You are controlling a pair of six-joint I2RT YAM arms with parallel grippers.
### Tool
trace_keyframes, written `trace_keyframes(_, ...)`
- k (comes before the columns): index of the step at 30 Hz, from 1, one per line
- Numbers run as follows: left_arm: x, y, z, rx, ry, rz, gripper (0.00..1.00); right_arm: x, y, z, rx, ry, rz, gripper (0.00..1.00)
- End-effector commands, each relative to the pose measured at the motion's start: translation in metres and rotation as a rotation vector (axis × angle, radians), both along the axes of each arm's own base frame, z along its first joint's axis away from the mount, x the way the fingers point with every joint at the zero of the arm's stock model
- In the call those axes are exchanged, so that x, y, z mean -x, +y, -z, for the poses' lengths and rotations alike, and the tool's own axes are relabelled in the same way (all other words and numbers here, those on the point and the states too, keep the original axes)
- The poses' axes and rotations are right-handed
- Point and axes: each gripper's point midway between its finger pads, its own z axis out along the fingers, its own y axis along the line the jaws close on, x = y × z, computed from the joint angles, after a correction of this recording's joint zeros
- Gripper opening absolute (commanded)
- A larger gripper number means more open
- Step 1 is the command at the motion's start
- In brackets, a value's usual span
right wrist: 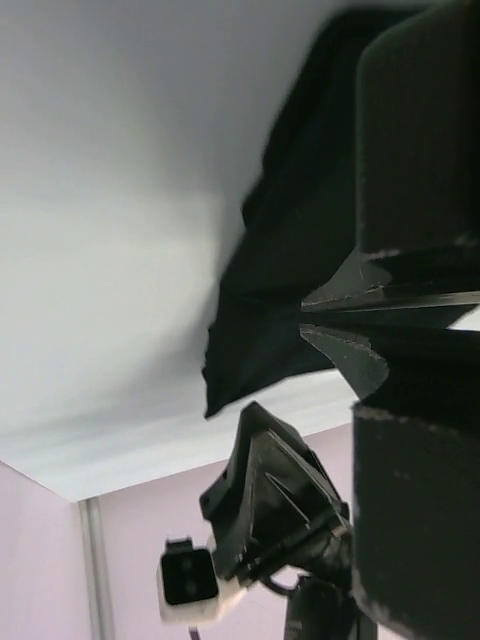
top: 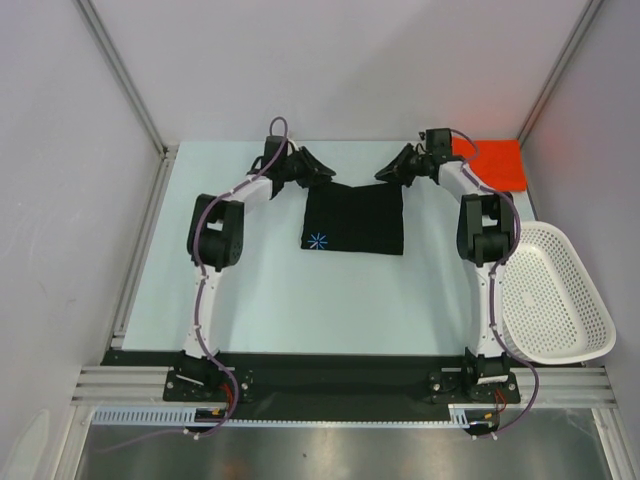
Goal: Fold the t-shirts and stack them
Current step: Fold the tshirt
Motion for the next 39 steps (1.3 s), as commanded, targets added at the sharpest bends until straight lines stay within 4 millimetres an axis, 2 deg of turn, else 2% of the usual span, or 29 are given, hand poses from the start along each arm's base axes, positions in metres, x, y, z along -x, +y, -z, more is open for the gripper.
trace_keyframes(1,-0.019,0.014,0.018,0.084,0.026,-0.056,0.31,-0.015,-0.021,0.031,-0.043,0.023,0.060,0.14)
trace_keyframes(2,-0.021,0.018,0.034,0.080,0.053,-0.068,0.31,-0.015,-0.024,0.039,-0.050,0.039,0.072,0.14)
trace_keyframes(4,-0.026,0.024,0.045,0.069,0.075,-0.088,0.30,-0.014,-0.036,0.059,-0.049,0.059,0.096,0.13)
trace_keyframes(5,-0.026,0.028,0.063,0.058,0.106,-0.096,0.30,-0.015,-0.040,0.063,-0.045,0.061,0.103,0.14)
trace_keyframes(7,-0.032,0.031,0.070,0.053,0.121,-0.100,0.30,-0.016,-0.048,0.080,-0.033,0.078,0.110,0.13)
trace_keyframes(8,-0.033,0.034,0.084,0.043,0.143,-0.102,0.30,-0.021,-0.054,0.080,-0.029,0.068,0.118,0.14)
trace_keyframes(10,-0.041,0.037,0.082,0.031,0.140,-0.098,0.30,-0.022,-0.056,0.094,-0.005,0.087,0.114,0.13)
trace_keyframes(11,-0.044,0.042,0.083,0.026,0.142,-0.102,0.30,-0.035,-0.079,0.086,-0.002,0.064,0.151,0.14)
trace_keyframes(12,-0.044,0.043,0.083,0.019,0.147,-0.100,0.31,-0.037,-0.082,0.086,0.000,0.063,0.152,0.14)
trace_keyframes(14,-0.048,0.050,0.070,-0.009,0.124,-0.095,0.34,-0.044,-0.089,0.073,0.006,0.038,0.150,0.14)
trace_keyframes(16,-0.046,0.054,0.042,-0.058,0.075,-0.080,0.37,-0.043,-0.093,0.064,0.047,0.036,0.134,0.15)
trace_keyframes(18,-0.040,0.057,0.024,-0.105,0.031,-0.057,0.38,-0.051,-0.097,0.032,0.075,-0.014,0.129,0.16)
trace_keyframes(19,-0.033,0.060,-0.001,-0.121,0.015,-0.053,0.38,-0.045,-0.099,0.027,0.095,0.014,0.129,0.18)
trace_keyframes(21,-0.021,0.067,-0.014,-0.165,-0.001,-0.048,0.38,-0.040,-0.104,-0.001,0.141,-0.005,0.130,0.26)
trace_keyframes(22,-0.015,0.069,-0.044,-0.171,-0.047,-0.051,0.39,-0.036,-0.105,-0.008,0.157,-0.008,0.129,0.29)
trace_keyframes(23,-0.010,0.071,-0.054,-0.181,-0.061,-0.054,0.39,-0.032,-0.107,-0.032,0.177,-0.043,0.126,0.36)
trace_keyframes(24,0.000,0.072,-0.051,-0.182,-0.045,-0.048,0.39,-0.022,-0.106,-0.031,0.190,-0.015,0.122,0.38)
trace_keyframes(25,0.009,0.069,-0.078,-0.165,-0.091,-0.045,0.39,-0.015,-0.103,-0.039,0.195,-0.018,0.113,0.40)
trace_keyframes(26,0.018,0.064,-0.084,-0.146,-0.096,-0.028,0.38,-0.009,-0.099,-0.044,0.196,-0.024,0.099,0.42)
trace_keyframes(27,0.028,0.060,-0.077,-0.128,-0.080,-0.021,0.39,-0.001,-0.090,-0.067,0.181,-0.061,0.078,0.42)
trace_keyframes(29,0.048,0.041,-0.091,-0.079,-0.101,0.028,0.38,0.020,-0.066,-0.061,0.158,-0.032,0.020,0.43)
trace_keyframes(30,0.060,0.031,-0.084,-0.030,-0.082,0.055,0.37,0.029,-0.047,-0.077,0.117,-0.057,-0.018,0.43)
trace_keyframes(32,0.078,0.013,-0.084,0.025,-0.078,0.097,0.36,0.056,-0.016,-0.062,0.057,-0.001,-0.085,0.40)
trace_keyframes(33,0.087,0.006,-0.077,0.078,-0.064,0.115,0.34,0.060,-0.001,-0.077,0.004,-0.043,-0.108,0.39)
trace_keyframes(34,0.093,0.002,-0.073,0.096,-0.056,0.126,0.33,0.067,0.011,-0.075,-0.011,-0.046,-0.132,0.38)
trace_keyframes(35,0.100,-0.007,-0.062,0.100,-0.036,0.150,0.33,0.084,0.025,-0.055,-0.019,0.001,-0.162,0.37)
trace_keyframes(36,0.107,-0.010,-0.051,0.098,-0.012,0.173,0.33,0.089,0.036,-0.055,-0.043,-0.010,-0.184,0.36)
trace_keyframes(38,0.118,-0.016,-0.031,0.091,0.020,0.204,0.33,0.110,0.048,-0.028,-0.077,0.057,-0.216,0.33)
trace_keyframes(39,0.124,-0.014,-0.011,0.081,0.057,0.208,0.32,0.111,0.052,-0.024,-0.104,0.028,-0.229,0.32)
